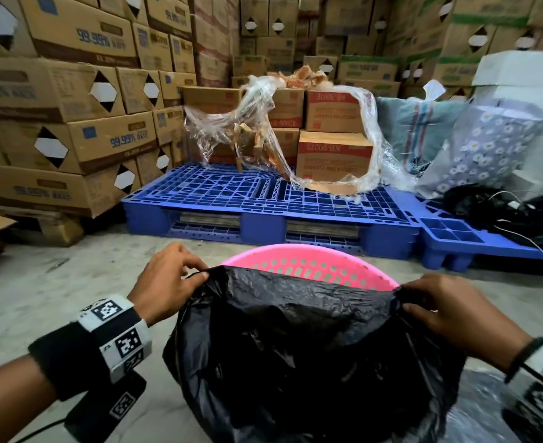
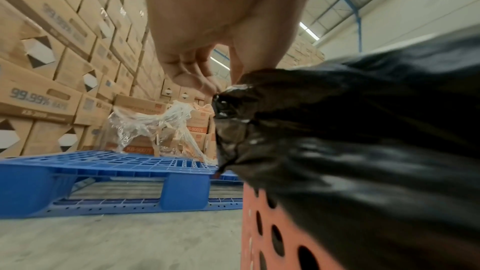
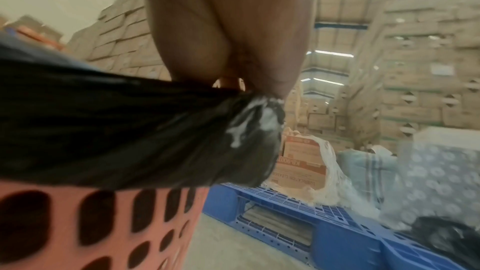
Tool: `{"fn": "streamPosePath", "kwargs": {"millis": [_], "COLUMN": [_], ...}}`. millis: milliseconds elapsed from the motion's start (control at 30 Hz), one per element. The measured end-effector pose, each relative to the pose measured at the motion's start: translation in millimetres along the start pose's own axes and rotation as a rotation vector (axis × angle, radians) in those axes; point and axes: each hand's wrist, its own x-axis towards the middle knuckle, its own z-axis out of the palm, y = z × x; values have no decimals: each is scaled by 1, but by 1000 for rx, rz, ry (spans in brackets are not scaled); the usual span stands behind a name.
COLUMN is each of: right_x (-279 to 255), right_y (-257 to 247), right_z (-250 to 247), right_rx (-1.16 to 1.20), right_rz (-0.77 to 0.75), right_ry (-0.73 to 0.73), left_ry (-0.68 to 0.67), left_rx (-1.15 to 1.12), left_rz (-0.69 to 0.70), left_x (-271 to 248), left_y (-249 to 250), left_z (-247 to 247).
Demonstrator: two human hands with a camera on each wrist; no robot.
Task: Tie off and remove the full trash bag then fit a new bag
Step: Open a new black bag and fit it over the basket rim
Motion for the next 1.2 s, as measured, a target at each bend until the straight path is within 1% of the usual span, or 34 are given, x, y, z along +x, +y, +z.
{"fn": "streamPosePath", "kwargs": {"millis": [67, 133, 200, 267, 333, 367, 433, 500, 600, 700, 767, 800, 833, 900, 933, 967, 1000, 1067, 1100, 1167, 1200], "right_x": [6, 12, 18, 21, 22, 22, 22, 24, 28, 27, 27, 26, 26, 24, 21, 18, 13, 3, -2, -13, -18], "right_y": [-2, -1, 2, 4, 3, 2, 1, 1, -1, -2, -2, -3, -4, -5, -5, -6, -7, -9, -11, -17, -20], "right_z": [0, 0, 0, -2, -3, -2, 1, 3, 7, 10, 9, 8, 6, 4, 2, 1, -1, -3, -5, -10, -12], "right_rx": [21, 116, 265, 496, 684, 724, 718, 661, 648, 718, 736, 745, 745, 722, 717, 720, 729, 770, 797, 825, 832], "right_rz": [-14, 36, 105, 212, 338, 357, 331, 293, 246, 307, 358, 386, 409, 441, 451, 466, 486, 521, 538, 559, 559], "right_ry": [-22, -56, -66, -93, -165, -193, -226, -220, -230, -238, -248, -253, -251, -234, -225, -218, -215, -225, -231, -248, -271], "left_ry": [34, 52, 72, 101, 108, 96, 46, -35, -194, -304, -326, -300, -244, -132, -129, -178, -271, -450, -482, -456, -433], "left_rx": [-3, -58, -112, -163, -242, -302, -447, -573, -642, -711, -788, -794, -757, -578, -492, -423, -394, -456, -487, -492, -459], "left_rz": [-13, -58, -103, -138, -207, -248, -308, -340, -365, -409, -448, -460, -459, -434, -421, -418, -427, -435, -413, -372, -350], "left_x": [7, 10, 13, 17, 22, 24, 24, 22, 17, 11, 8, 7, 4, -5, -13, -22, -33, -50, -53, -47, -37], "left_y": [-2, -6, -10, -12, -13, -15, -15, -10, -4, -6, -9, -10, -9, -8, -5, -1, 2, 7, 7, 5, 3], "left_z": [2, 6, 13, 20, 24, 24, 21, 16, 16, 18, 16, 14, 10, 0, -7, -15, -21, -26, -25, -23, -23]}}
